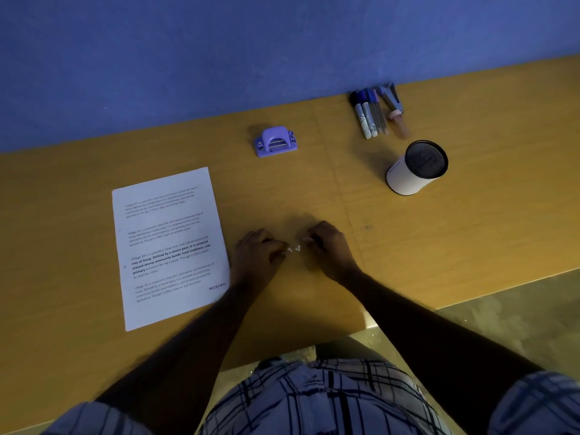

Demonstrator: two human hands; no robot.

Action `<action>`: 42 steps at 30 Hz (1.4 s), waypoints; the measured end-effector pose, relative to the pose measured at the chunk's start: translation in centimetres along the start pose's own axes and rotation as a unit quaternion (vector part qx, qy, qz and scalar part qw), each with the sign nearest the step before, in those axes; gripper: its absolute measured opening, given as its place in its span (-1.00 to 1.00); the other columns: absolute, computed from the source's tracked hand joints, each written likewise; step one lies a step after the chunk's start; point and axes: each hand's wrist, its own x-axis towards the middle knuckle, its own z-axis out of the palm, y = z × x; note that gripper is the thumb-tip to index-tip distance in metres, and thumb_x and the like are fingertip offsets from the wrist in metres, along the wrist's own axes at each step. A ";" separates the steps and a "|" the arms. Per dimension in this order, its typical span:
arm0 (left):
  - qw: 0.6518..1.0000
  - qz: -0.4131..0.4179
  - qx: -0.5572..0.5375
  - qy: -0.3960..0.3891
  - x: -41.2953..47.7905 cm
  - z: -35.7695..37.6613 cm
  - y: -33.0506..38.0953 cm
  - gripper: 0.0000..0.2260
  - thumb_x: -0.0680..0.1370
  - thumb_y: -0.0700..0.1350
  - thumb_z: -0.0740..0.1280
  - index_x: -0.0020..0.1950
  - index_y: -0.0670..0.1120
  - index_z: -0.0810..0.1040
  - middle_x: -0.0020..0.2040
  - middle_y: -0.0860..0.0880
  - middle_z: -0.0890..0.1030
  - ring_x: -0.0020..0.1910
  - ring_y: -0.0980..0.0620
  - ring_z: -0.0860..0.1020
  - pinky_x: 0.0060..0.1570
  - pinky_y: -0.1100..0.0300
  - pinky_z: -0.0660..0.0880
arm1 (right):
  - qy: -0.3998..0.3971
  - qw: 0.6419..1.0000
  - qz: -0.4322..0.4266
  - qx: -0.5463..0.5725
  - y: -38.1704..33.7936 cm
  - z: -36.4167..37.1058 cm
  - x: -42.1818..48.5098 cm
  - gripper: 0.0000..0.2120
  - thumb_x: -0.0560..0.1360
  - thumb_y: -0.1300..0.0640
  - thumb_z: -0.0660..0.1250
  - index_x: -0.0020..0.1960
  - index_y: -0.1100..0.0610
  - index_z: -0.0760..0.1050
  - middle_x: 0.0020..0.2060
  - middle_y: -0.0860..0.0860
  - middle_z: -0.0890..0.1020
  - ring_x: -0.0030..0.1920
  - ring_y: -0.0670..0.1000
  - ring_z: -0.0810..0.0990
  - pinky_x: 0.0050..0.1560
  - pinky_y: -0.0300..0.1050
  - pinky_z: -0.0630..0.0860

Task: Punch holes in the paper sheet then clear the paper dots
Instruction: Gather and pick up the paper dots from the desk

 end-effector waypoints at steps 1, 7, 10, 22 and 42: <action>1.000 -0.002 -0.001 0.003 0.1 0.1 0.0 -0.80 0.51 0.03 0.37 0.09 0.06 0.67 -0.04 0.02 0.55 0.02 -0.01 0.48 0.00 0.04 0.46 | 0.005 0.999 0.017 0.038 0.0 -0.5 -0.1 -0.95 0.54 0.18 0.34 -0.06 0.16 0.55 -0.15 -0.03 0.52 -0.18 -0.11 0.47 -0.15 -0.26 0.37; 1.000 0.011 -0.008 0.020 0.8 0.6 -0.2 -0.85 0.48 0.02 0.41 0.01 0.06 0.69 -0.08 0.04 0.56 -0.04 0.03 0.50 -0.06 0.10 0.48 | 0.005 0.979 0.112 0.169 0.2 -2.0 -0.1 -0.90 0.56 0.14 0.35 -0.06 0.16 0.61 -0.27 -0.10 0.59 -0.28 -0.23 0.52 -0.28 -0.38 0.41; 0.999 0.038 0.006 0.017 1.1 0.7 -0.3 -0.86 0.50 -0.01 0.39 0.01 0.02 0.67 -0.06 0.03 0.56 -0.03 0.02 0.50 -0.06 0.09 0.50 | 0.001 0.978 0.118 0.174 0.4 -2.2 -0.2 -0.92 0.55 0.17 0.36 -0.11 0.14 0.59 -0.32 -0.10 0.57 -0.33 -0.26 0.49 -0.33 -0.40 0.38; 0.994 0.066 0.065 -0.050 1.9 1.3 0.1 -0.83 0.58 -0.01 0.21 0.07 -0.03 0.54 0.10 -0.03 0.51 0.11 -0.04 0.45 0.08 0.04 0.41 | -0.011 0.999 -0.032 -0.019 -0.5 -0.9 -0.6 -0.91 0.47 0.23 0.43 -0.04 0.20 0.63 -0.10 0.10 0.65 -0.11 0.05 0.60 -0.11 -0.05 0.55; 0.997 0.056 0.019 -0.056 1.9 0.8 -0.3 -0.84 0.58 -0.04 0.24 0.05 -0.07 0.55 0.09 -0.08 0.52 0.09 -0.06 0.44 0.07 0.07 0.35 | -0.056 0.971 -0.033 -0.231 -0.7 1.6 -0.4 -0.78 0.59 0.00 0.21 0.14 0.06 0.54 0.13 0.04 0.55 0.17 0.07 0.49 0.21 0.06 0.33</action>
